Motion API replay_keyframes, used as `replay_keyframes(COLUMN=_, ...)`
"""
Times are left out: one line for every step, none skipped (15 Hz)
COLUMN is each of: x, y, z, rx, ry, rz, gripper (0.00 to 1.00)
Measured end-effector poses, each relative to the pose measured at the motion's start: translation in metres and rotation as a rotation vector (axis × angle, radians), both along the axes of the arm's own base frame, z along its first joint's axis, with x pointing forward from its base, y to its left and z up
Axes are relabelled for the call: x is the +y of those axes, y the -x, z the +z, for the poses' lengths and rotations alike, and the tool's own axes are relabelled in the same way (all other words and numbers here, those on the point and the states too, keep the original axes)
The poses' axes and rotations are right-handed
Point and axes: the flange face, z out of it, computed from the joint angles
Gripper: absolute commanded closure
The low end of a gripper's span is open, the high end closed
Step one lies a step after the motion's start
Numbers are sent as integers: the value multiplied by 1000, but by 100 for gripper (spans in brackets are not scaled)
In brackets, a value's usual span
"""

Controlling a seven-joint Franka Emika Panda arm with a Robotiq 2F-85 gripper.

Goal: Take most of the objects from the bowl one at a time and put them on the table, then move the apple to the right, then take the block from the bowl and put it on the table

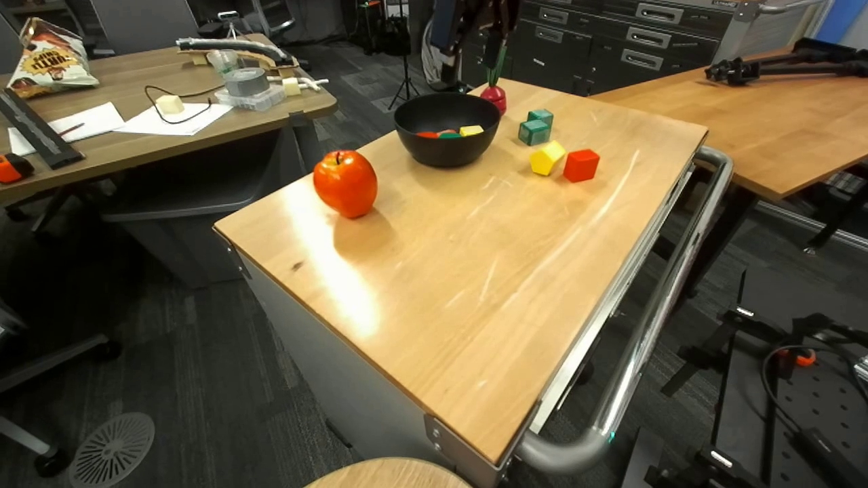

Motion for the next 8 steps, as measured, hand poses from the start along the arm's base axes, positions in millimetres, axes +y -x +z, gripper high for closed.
replay_keyframes(x=-4, y=-4, z=-2, rx=16, ry=0, rz=-5, gripper=0)
replay_keyframes(x=-10, y=-9, z=-3, rx=31, ry=-1, rz=-8, gripper=0)
replay_keyframes(x=-15, y=-15, z=-3, rx=43, ry=0, rz=-11, gripper=0)
replay_keyframes(x=-20, y=-22, z=-5, rx=54, ry=0, rz=-13, gripper=0)
replay_keyframes(x=-25, y=-28, z=-8, rx=67, ry=0, rz=-17, gripper=0)
replay_keyframes(x=-29, y=-35, z=-12, rx=84, ry=-1, rz=-21, gripper=0)
replay_keyframes(x=-32, y=-42, z=-17, rx=103, ry=-2, rz=-23, gripper=0)
replay_keyframes(x=-33, y=-48, z=-23, rx=121, ry=-3, rz=-24, gripper=0)
